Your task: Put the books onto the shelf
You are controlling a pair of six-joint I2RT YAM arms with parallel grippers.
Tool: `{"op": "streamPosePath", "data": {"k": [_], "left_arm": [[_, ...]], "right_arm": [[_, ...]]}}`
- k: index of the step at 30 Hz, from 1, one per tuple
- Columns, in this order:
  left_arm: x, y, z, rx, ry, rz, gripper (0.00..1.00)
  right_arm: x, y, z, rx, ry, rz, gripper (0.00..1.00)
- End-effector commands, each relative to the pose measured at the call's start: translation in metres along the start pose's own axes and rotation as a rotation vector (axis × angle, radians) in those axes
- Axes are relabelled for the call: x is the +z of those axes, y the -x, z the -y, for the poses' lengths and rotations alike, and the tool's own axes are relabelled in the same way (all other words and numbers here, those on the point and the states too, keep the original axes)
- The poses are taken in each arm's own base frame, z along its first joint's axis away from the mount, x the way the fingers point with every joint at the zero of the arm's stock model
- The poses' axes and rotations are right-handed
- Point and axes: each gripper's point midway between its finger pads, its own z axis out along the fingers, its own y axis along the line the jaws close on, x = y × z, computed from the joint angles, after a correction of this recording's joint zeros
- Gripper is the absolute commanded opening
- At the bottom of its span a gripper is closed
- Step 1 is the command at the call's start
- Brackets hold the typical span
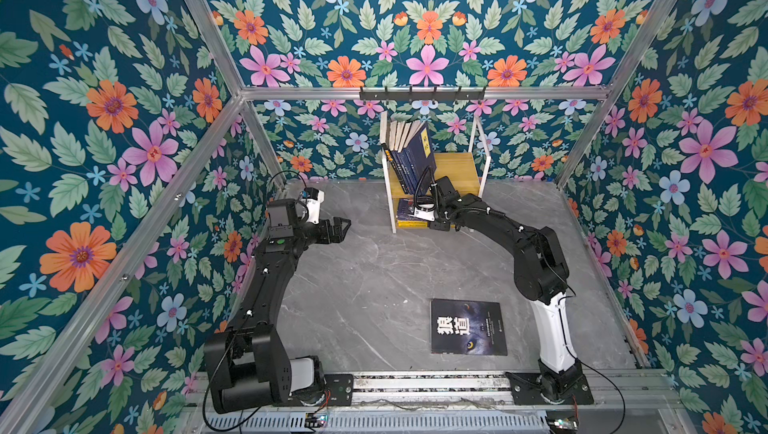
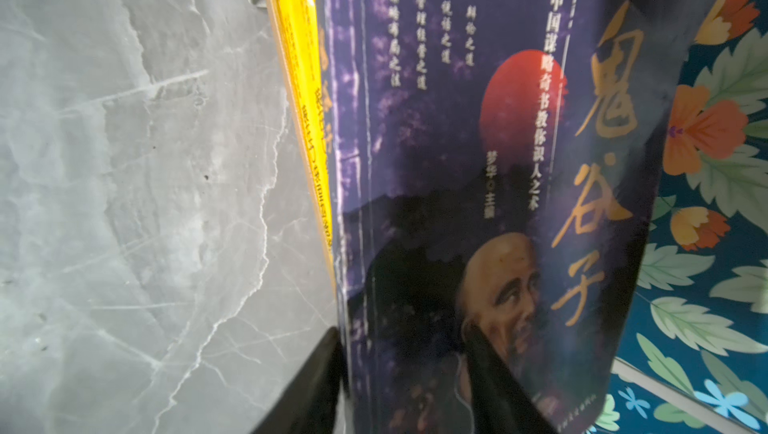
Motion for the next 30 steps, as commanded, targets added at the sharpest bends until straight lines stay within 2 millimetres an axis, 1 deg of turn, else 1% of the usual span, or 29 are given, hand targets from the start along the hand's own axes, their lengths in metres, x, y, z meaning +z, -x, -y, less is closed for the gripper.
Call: {"op": "streamPosePath", "data": {"k": [1,6,11,14,19,24,30], "left_arm": [[-0.001,0.004,0.0,0.022,0.001,0.016,1.0],[-0.001,0.004,0.0,0.02,-0.001,0.017,1.0],[-0.001,0.004,0.001,0.018,-0.002,0.017,1.0],[-0.002,0.005,0.001,0.021,-0.002,0.02,1.0],[-0.002,0.004,0.001,0.02,0.0,0.019,1.0],[-0.002,0.005,0.001,0.018,0.0,0.018,1.0],[-0.001,0.003,0.0,0.017,0.001,0.015,1.0]], "right_arm": [[-0.012,-0.001,0.001,-0.019,-0.008,0.0,0.55],[-0.022,-0.012,0.005,-0.034,-0.041,-0.023,0.55],[-0.02,-0.027,0.003,-0.063,-0.067,-0.056,0.54],[-0.019,-0.035,0.007,-0.065,-0.085,-0.077,0.51],[-0.018,-0.038,0.014,-0.056,-0.106,-0.079,0.45],[-0.013,-0.038,0.011,-0.061,-0.097,-0.079,0.41],[-0.013,-0.036,0.014,-0.058,-0.101,-0.067,0.37]]}}
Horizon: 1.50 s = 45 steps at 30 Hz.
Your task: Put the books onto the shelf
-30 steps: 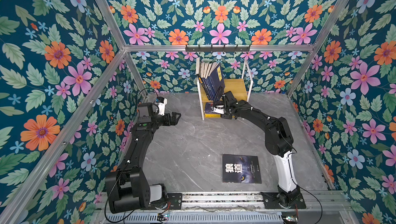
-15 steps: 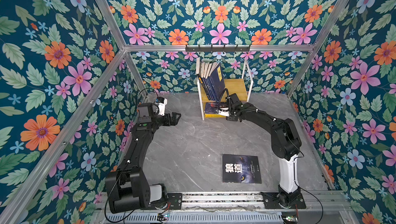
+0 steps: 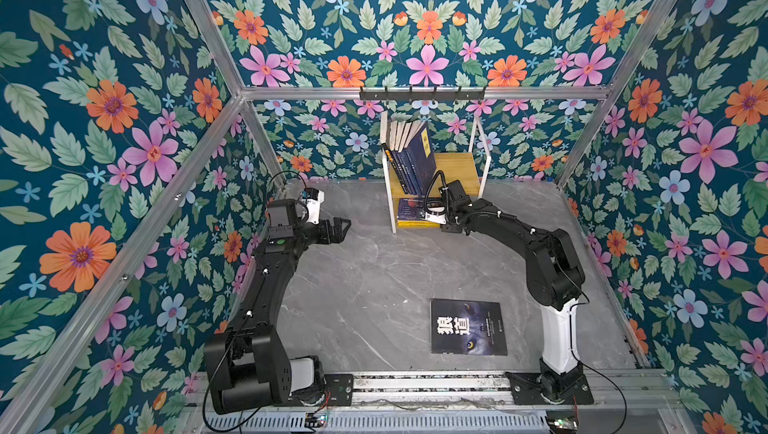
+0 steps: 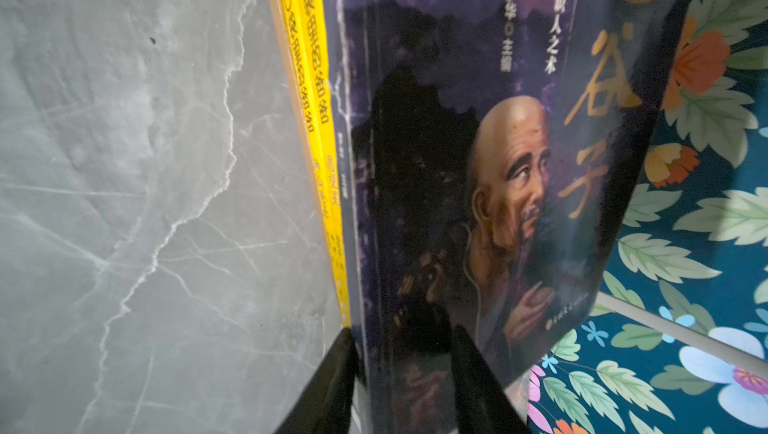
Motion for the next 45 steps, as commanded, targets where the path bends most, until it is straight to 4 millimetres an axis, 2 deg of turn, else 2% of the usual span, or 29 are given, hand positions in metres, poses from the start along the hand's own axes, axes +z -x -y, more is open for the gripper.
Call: {"op": "streamPosePath", "data": {"k": [1,7,13,17,19,22,24,29,32,34,35,40,42,45], "left_arm": [[-0.001,0.004,0.0,0.016,0.001,0.014,1.0],[0.0,0.004,-0.001,0.016,0.001,0.015,1.0],[-0.001,0.004,0.0,0.016,-0.001,0.018,1.0],[-0.001,0.005,0.001,0.017,-0.003,0.018,1.0],[-0.001,0.004,0.001,0.016,-0.006,0.018,1.0],[0.0,0.004,0.003,0.014,-0.016,0.019,1.0],[0.0,0.004,0.006,0.013,-0.036,0.021,1.0],[0.004,-0.002,0.014,-0.022,-0.095,0.024,0.97],[0.009,-0.007,0.016,-0.027,-0.102,0.013,0.96],[0.011,-0.009,0.02,-0.037,-0.118,0.008,0.95],[0.012,-0.01,0.022,-0.044,-0.125,0.008,0.95],[0.016,-0.015,0.027,-0.058,-0.139,0.0,0.96],[0.018,-0.017,0.028,-0.058,-0.144,-0.007,0.97],[0.019,-0.021,0.027,-0.065,-0.142,-0.018,0.99]], "right_arm": [[0.0,0.006,0.008,-0.004,-0.028,0.023,0.36],[0.003,0.003,0.015,0.004,-0.044,0.01,0.31],[0.002,0.005,0.014,0.006,-0.034,0.016,0.3],[-0.002,0.003,0.011,0.003,-0.028,0.018,0.3],[-0.008,0.004,0.009,0.012,-0.016,0.03,0.35],[-0.027,0.006,0.012,0.064,-0.017,0.065,0.46],[-0.044,0.008,0.011,0.12,-0.004,0.09,0.5],[-0.086,0.002,0.0,0.332,0.038,0.117,0.55],[-0.107,-0.006,-0.008,0.515,0.036,0.101,0.58],[-0.119,-0.012,-0.022,0.659,0.066,0.094,0.61],[-0.136,-0.012,-0.024,0.719,0.068,0.12,0.62],[-0.174,-0.017,-0.062,1.006,0.13,0.191,0.68],[-0.185,-0.026,-0.072,1.145,0.124,0.21,0.75],[-0.193,-0.043,-0.097,1.314,0.144,0.208,0.85]]}}
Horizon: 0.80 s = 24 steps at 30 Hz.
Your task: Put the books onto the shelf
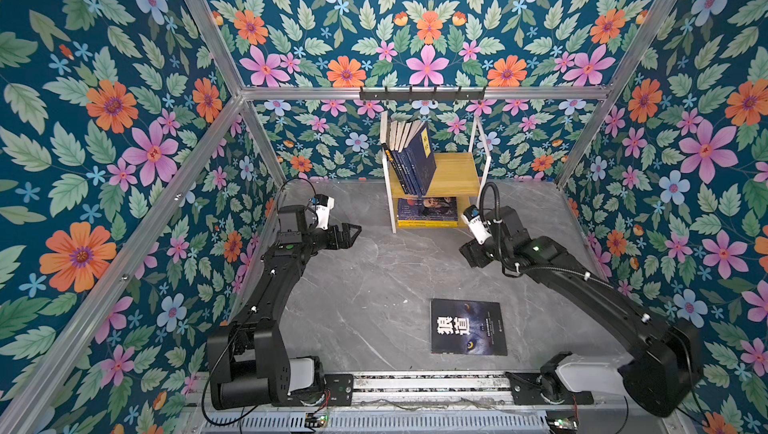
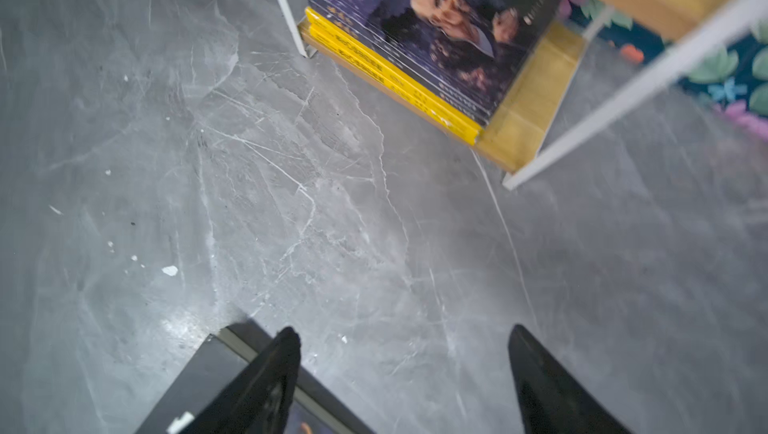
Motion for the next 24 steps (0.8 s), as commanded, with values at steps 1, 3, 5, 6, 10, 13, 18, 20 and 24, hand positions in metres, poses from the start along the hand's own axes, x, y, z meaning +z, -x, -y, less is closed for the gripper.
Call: {"op": "streamPosePath", "data": {"k": [1,3,5,6,10,13,18,20,24], "left_arm": [[0.001,0.004,0.001,0.006,-0.007,0.015,0.99],[0.001,0.004,0.0,0.009,-0.002,0.016,0.99],[0.001,0.005,0.0,0.01,-0.003,0.018,0.99],[0.0,0.005,0.0,0.009,-0.001,0.017,0.99],[0.0,0.007,0.0,0.007,0.001,0.015,1.0],[0.0,0.007,0.001,0.004,-0.001,0.018,1.0],[-0.001,0.007,0.001,0.004,0.002,0.018,1.0],[0.0,0.006,0.001,0.001,0.004,0.011,1.0],[0.003,0.002,0.003,-0.006,-0.008,-0.001,0.99]], "right_arm": [[-0.008,-0.021,-0.004,0.309,0.022,0.008,0.86],[-0.011,-0.045,-0.001,0.383,0.004,-0.019,0.88],[-0.014,-0.067,0.002,0.455,-0.021,-0.049,0.9],[-0.016,-0.077,0.002,0.486,-0.028,-0.068,0.9],[-0.018,-0.113,-0.003,0.562,-0.027,-0.163,0.91],[-0.019,-0.137,-0.002,0.62,-0.055,-0.235,0.91],[-0.019,-0.172,0.002,0.727,-0.116,-0.328,0.91],[-0.017,-0.185,0.004,0.789,-0.14,-0.356,0.9],[-0.012,-0.205,-0.003,0.878,-0.133,-0.408,0.88]]}}
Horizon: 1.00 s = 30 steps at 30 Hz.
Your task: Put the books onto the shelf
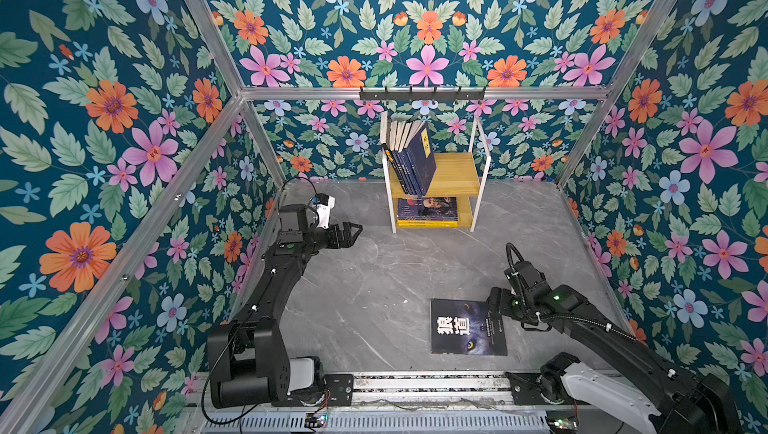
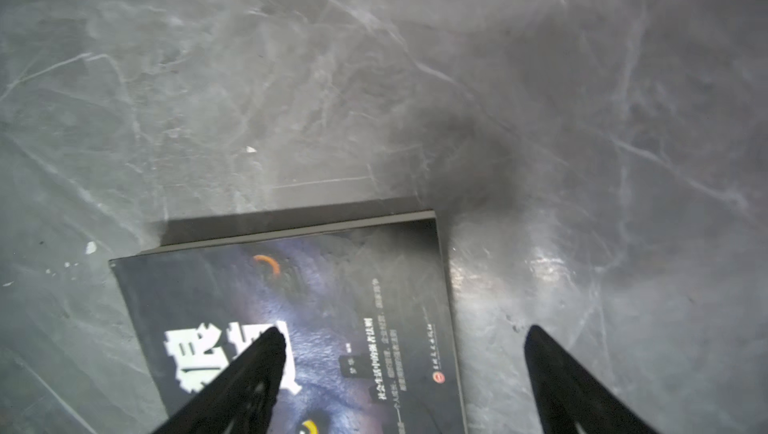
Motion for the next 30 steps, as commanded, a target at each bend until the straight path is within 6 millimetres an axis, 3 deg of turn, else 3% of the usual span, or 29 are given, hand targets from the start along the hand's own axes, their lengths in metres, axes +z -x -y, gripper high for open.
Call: {"op": "streamPosePath", "data": {"k": [1,10,13,19,23,30], "left_arm": [[0.001,-0.002,0.001,-0.001,-0.009,-0.005,0.99],[0.012,-0.011,0.011,-0.008,-0.039,-0.039,0.99],[0.016,-0.012,0.011,-0.006,-0.027,-0.048,0.99],[0.024,-0.024,0.031,-0.008,-0.079,-0.095,0.98],[0.029,-0.031,0.042,-0.004,-0.095,-0.123,0.98],[0.037,-0.075,0.047,-0.003,-0.095,-0.286,0.97]], "right_arm": [[0.007,-0.017,0.004,0.117,0.003,-0.072,0.87],[0.026,-0.061,0.007,0.192,0.053,-0.238,0.76],[0.024,-0.071,0.002,0.228,0.094,-0.288,0.72],[0.016,-0.087,-0.016,0.235,0.179,-0.347,0.68],[0.018,-0.098,-0.017,0.252,0.19,-0.369,0.68],[0.04,-0.105,-0.027,0.304,0.257,-0.343,0.64]]}}
